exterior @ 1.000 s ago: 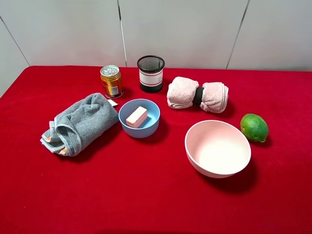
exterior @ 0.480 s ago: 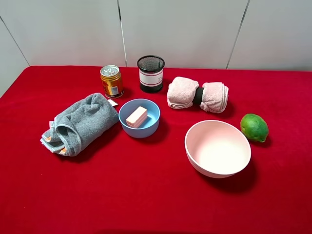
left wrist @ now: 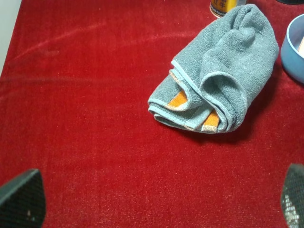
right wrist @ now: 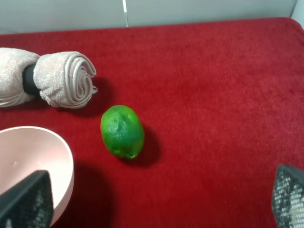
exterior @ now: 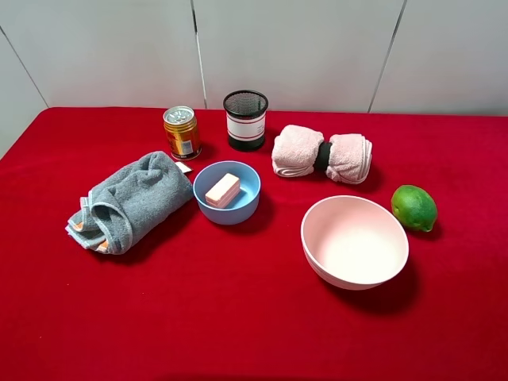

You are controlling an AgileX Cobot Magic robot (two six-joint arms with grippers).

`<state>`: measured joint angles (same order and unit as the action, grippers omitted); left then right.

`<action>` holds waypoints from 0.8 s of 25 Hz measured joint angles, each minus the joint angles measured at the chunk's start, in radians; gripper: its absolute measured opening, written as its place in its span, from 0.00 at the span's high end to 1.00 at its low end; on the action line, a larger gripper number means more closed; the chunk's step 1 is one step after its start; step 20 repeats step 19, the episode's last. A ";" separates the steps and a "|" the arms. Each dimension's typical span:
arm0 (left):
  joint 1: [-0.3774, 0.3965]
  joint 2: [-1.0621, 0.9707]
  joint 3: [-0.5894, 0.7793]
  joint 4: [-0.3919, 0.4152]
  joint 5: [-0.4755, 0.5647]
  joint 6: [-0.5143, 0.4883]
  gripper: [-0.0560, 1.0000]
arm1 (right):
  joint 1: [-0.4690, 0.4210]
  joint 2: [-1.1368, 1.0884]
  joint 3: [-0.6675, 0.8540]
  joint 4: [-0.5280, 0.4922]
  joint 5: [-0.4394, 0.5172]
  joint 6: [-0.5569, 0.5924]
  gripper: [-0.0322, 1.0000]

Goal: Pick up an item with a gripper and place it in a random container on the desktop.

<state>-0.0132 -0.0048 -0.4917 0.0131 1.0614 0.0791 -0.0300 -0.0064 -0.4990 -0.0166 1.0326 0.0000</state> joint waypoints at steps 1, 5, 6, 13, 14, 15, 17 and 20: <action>0.000 0.000 0.000 0.000 0.000 0.000 0.01 | 0.000 0.000 0.000 0.000 0.000 0.000 0.30; 0.000 0.000 0.000 0.000 0.000 0.000 0.01 | 0.000 0.000 0.000 0.000 0.000 0.000 0.30; 0.000 0.000 0.000 0.000 0.000 0.000 0.01 | 0.000 -0.001 0.000 0.000 0.000 0.000 0.30; 0.000 0.000 0.000 0.000 0.000 0.000 0.01 | 0.000 -0.001 0.000 0.000 0.000 0.000 0.30; 0.000 0.000 0.000 0.000 0.000 0.000 0.01 | 0.000 -0.001 0.000 0.000 0.000 0.000 0.30; 0.000 0.000 0.000 0.000 0.000 0.000 0.01 | 0.000 -0.001 0.000 0.000 0.000 0.000 0.30; 0.000 0.000 0.000 0.000 0.000 0.000 0.01 | 0.000 -0.001 0.000 0.000 0.000 0.000 0.30; 0.000 0.000 0.000 0.000 0.000 0.000 0.01 | 0.000 -0.001 0.000 0.000 0.000 0.000 0.30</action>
